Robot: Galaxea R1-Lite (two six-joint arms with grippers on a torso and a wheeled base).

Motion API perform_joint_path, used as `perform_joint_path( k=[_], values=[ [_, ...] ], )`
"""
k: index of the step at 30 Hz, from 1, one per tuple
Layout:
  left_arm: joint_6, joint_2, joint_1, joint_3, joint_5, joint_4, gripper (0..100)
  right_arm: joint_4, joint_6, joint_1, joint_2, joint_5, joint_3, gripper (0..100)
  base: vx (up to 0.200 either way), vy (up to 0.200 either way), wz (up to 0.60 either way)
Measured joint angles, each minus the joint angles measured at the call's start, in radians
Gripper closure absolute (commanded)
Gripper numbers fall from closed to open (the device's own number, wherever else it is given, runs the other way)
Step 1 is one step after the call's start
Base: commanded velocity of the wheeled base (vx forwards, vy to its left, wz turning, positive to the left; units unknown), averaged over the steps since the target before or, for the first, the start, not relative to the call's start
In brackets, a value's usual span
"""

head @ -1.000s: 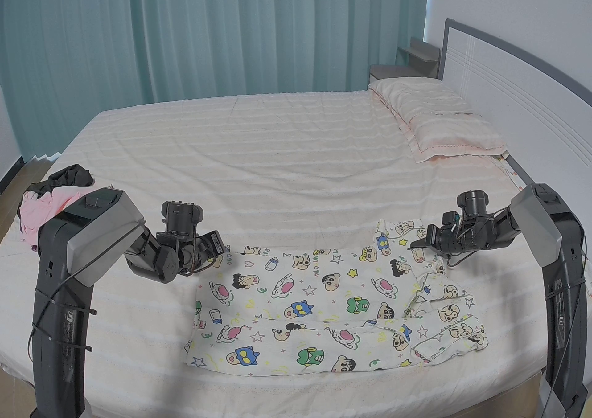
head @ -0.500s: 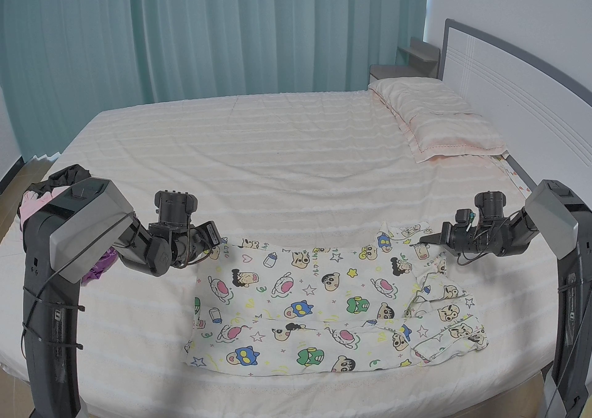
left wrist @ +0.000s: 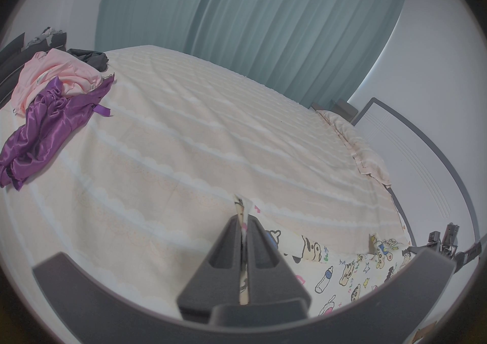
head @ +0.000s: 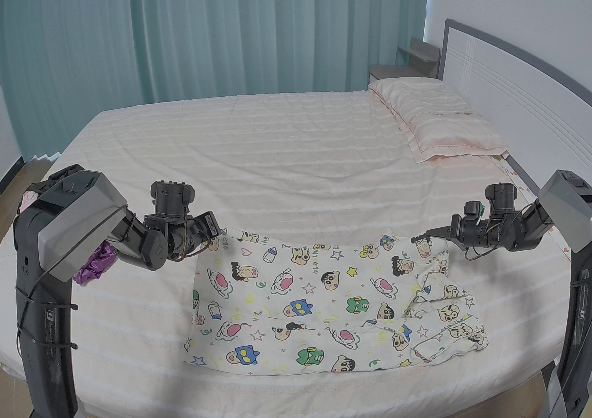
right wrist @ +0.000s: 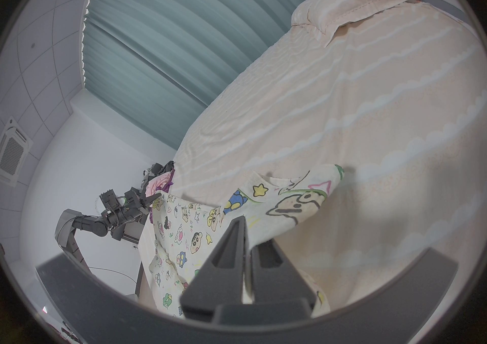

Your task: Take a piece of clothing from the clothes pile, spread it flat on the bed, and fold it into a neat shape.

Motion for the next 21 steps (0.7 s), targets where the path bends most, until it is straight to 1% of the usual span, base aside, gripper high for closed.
perform_joint_path(
  k=[4,6,12,15,21],
  values=[
    [0.0,-0.019,0.0,0.025,0.0,0.004,100,0.0,-0.003,-0.008,-0.021,0.029,0.041,100,0.0,0.0,0.0],
    [0.0,-0.03,-0.001,0.053,0.0,0.003,100,0.0,-0.014,-0.014,-0.035,0.054,0.081,100,0.0,0.0,0.0],
    [0.0,-0.072,-0.002,0.129,-0.003,-0.005,100,0.001,-0.08,-0.035,-0.069,0.095,0.176,100,0.0,0.0,0.0],
    [0.0,-0.104,-0.003,0.176,-0.009,-0.007,100,0.002,-0.102,-0.047,-0.091,0.134,0.226,100,0.0,0.0,0.0],
    [0.001,-0.147,-0.013,0.238,-0.019,-0.014,100,0.002,-0.111,-0.062,-0.113,0.151,0.261,100,0.0,0.0,0.0]
  ],
)
